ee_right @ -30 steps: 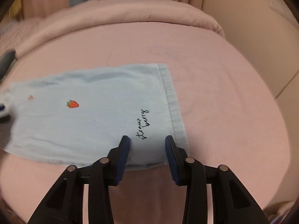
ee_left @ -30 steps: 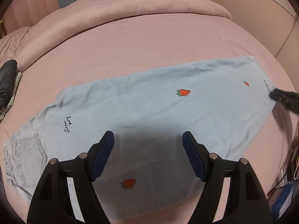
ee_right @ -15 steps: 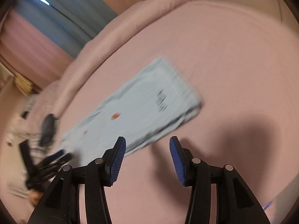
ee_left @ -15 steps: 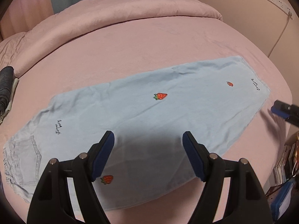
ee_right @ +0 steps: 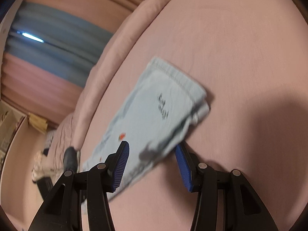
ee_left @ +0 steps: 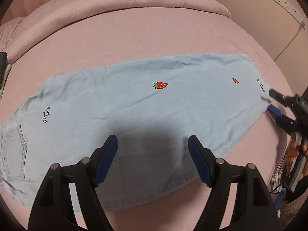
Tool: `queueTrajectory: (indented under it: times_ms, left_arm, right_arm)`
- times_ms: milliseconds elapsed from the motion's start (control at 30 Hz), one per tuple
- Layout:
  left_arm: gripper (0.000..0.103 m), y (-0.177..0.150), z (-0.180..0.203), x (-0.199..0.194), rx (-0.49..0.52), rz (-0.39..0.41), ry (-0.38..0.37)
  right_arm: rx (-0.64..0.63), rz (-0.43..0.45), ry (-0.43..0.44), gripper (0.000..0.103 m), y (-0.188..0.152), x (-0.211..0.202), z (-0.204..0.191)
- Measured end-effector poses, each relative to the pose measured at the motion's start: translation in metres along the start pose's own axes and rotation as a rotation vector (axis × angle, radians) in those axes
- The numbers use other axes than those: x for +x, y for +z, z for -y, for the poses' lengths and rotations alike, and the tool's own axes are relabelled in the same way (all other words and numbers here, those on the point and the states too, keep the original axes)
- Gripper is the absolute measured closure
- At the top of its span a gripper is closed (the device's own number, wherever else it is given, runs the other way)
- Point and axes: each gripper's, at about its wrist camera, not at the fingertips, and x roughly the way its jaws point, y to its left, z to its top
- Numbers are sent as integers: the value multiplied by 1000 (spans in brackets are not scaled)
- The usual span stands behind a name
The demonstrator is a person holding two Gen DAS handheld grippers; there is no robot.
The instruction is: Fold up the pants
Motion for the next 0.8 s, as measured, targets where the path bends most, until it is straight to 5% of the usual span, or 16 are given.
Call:
queueTrajectory:
  times_ms: [233, 300, 333, 500, 633, 800]
  left_arm:
    - [27, 1, 2, 6, -15, -18, 3]
    - [27, 1, 3, 8, -13, -21, 5]
    - [27, 1, 4, 8, -13, -22, 4]
    - [27, 3, 4, 13, -20, -33, -3]
    - [24, 1, 4, 18, -12, -42, -2]
    - [23, -1, 2, 18, -2, -26, -13]
  right_arm:
    - [64, 65, 5, 56, 15, -5, 14]
    - [54, 82, -19, 85, 20, -8, 13]
    - [53, 86, -17, 89, 22, -11, 12]
    - [-62, 99, -67, 92, 18, -19, -2]
    - [-12, 26, -126, 92, 15, -5, 16]
    - [-69, 57, -129, 94, 13, -17, 0]
